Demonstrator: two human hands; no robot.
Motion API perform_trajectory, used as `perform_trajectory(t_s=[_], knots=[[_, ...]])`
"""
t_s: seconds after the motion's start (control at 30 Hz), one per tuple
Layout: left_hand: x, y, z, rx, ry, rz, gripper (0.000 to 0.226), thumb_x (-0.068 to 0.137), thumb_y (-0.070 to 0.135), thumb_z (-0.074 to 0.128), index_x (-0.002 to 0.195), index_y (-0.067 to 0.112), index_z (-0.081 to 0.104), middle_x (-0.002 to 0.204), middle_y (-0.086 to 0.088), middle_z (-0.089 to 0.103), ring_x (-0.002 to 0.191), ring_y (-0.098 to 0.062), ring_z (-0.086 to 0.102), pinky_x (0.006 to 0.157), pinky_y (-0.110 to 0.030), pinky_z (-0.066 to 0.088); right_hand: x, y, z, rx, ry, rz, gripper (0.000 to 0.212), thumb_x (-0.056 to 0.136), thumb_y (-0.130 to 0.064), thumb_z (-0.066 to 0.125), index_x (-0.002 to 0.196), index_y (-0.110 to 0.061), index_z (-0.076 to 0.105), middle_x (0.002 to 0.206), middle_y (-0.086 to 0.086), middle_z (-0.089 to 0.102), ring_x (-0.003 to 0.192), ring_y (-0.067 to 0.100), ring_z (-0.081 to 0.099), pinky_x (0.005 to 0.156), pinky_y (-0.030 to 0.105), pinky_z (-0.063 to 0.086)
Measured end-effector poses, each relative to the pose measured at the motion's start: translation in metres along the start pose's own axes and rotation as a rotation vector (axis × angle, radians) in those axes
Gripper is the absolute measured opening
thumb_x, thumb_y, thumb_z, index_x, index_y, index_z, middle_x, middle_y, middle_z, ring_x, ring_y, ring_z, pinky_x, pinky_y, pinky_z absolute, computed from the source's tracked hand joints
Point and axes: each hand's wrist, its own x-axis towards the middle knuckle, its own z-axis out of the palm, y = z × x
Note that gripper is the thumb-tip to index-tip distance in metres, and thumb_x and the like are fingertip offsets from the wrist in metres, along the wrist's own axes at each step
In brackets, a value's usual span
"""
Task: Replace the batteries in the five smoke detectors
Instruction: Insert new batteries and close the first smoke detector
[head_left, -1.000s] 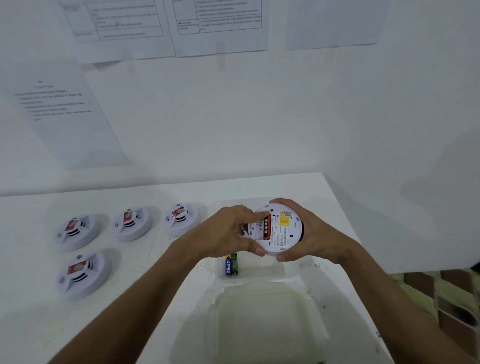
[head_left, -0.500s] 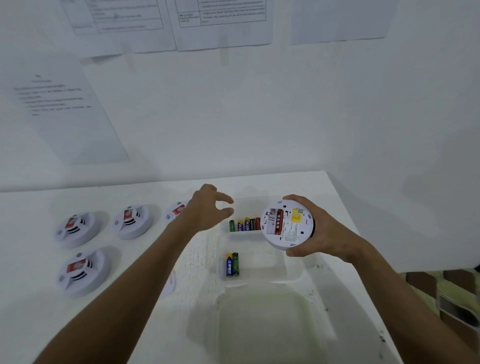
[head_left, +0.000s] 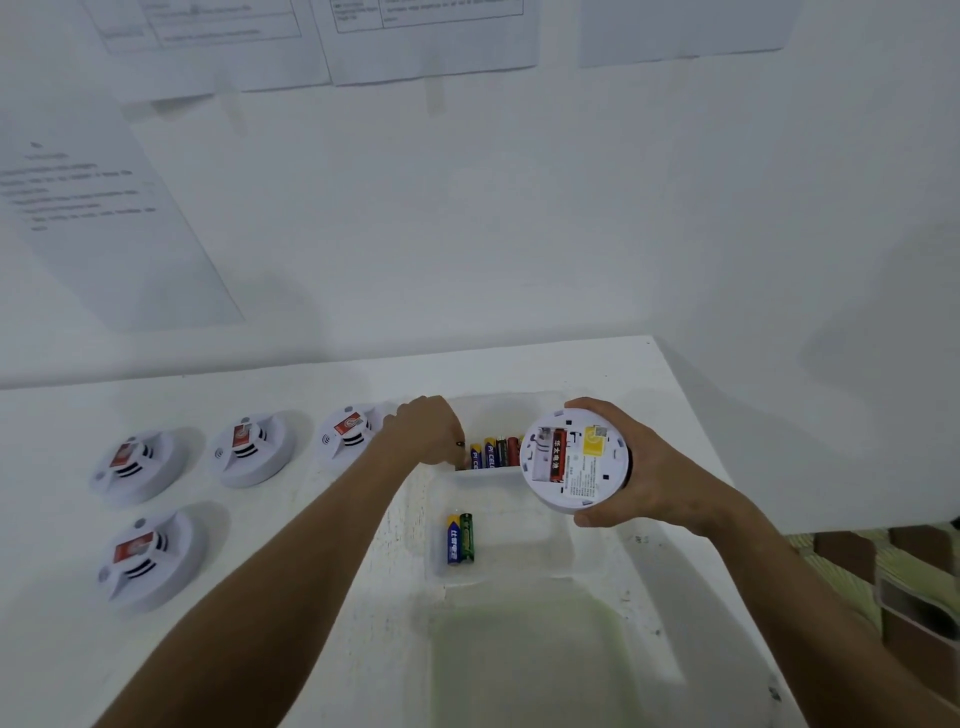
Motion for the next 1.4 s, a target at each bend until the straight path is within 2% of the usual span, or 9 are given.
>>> perform_trajectory(t_s=[0.2,0.37,0.5,0.63,0.83,1.03,1.2,1.3,1.4], knots=[[-0.028,0.005,-0.018,-0.245,0.224,0.016,0.020,0.072,0.036,0.082,0.087,0.025,0.075,0.105,0.001,0.070,0.094,-0.022,0.064,0.092,-0.042,0.049,0.002,-0.007,0.001,0.005,0.014,-0.011,0.096,0.054,-0.006,0.091,0.135,-0.030,0.046,0.129,-0.012,0.055,0.118,0.006,0.056,0.089,0.029,0.056],[-0.089,0.030,-0.041,-0.568,0.568,0.201,0.014,0.082,0.028,0.075,0.093,0.020,0.073,0.084,0.006,0.073,0.068,-0.009,0.064,0.058,-0.009,0.044,0.006,-0.015,0.008,0.010,0.031,-0.029,0.096,0.053,-0.007,0.091,0.135,-0.030,0.046,0.125,-0.011,0.058,0.116,0.007,0.057,0.089,0.027,0.056],[-0.133,0.044,-0.033,-0.626,0.669,0.379,0.010,0.083,0.025,0.074,0.093,0.023,0.073,0.075,0.022,0.066,0.075,0.011,0.060,0.064,-0.004,0.043,0.008,-0.022,0.016,0.023,0.027,-0.051,0.096,0.053,-0.004,0.091,0.134,-0.030,0.047,0.122,-0.009,0.059,0.113,0.010,0.059,0.087,0.031,0.058],[-0.143,0.034,-0.002,-0.511,0.836,0.471,0.012,0.082,0.016,0.076,0.094,0.014,0.075,0.085,0.007,0.072,0.077,0.019,0.052,0.066,0.001,0.039,0.011,-0.028,0.026,0.056,0.004,-0.059,0.096,0.055,-0.001,0.091,0.135,-0.029,0.046,0.125,-0.006,0.058,0.116,0.013,0.058,0.090,0.036,0.058],[-0.147,0.006,0.025,-0.367,1.019,0.589,0.014,0.076,0.015,0.075,0.088,0.007,0.076,0.086,-0.002,0.075,0.082,-0.007,0.062,0.073,-0.022,0.051,0.016,-0.039,0.050,0.079,-0.045,-0.076,0.092,0.060,0.009,0.088,0.133,-0.030,0.047,0.122,-0.011,0.060,0.112,0.006,0.060,0.085,0.026,0.057],[-0.163,-0.027,0.022,-0.548,0.872,0.490,0.010,0.080,0.020,0.077,0.090,0.017,0.077,0.097,0.003,0.069,0.091,-0.002,0.059,0.078,-0.015,0.049,0.025,-0.053,0.077,0.088,-0.082,-0.103,0.094,0.059,0.007,0.089,0.135,-0.027,0.046,0.128,-0.006,0.057,0.116,0.008,0.058,0.084,0.027,0.056],[-0.184,-0.049,0.000,-0.845,0.419,0.197,0.056,0.079,0.035,0.076,0.130,0.037,0.052,0.120,0.008,0.066,0.099,-0.006,0.066,0.088,-0.028,0.055,0.030,-0.063,0.098,0.117,-0.134,-0.089,0.097,0.056,0.002,0.089,0.137,-0.028,0.045,0.125,-0.009,0.061,0.117,0.010,0.059,0.086,0.030,0.057],[-0.195,-0.064,-0.012,-0.983,0.273,0.156,0.070,0.078,0.030,0.079,0.138,0.035,0.043,0.109,0.002,0.073,0.089,-0.013,0.072,0.088,-0.038,0.057,0.033,-0.069,0.113,0.145,-0.161,-0.090,0.097,0.056,0.004,0.088,0.137,-0.027,0.045,0.124,-0.007,0.061,0.116,0.010,0.060,0.084,0.029,0.056],[-0.202,-0.077,-0.015,-1.095,0.280,0.139,0.067,0.076,0.018,0.081,0.133,0.031,0.048,0.091,0.000,0.076,0.082,-0.019,0.073,0.082,-0.040,0.060,0.036,-0.076,0.130,0.138,-0.177,-0.103,0.096,0.058,0.006,0.087,0.137,-0.027,0.045,0.125,-0.006,0.060,0.116,0.011,0.059,0.084,0.027,0.055]])
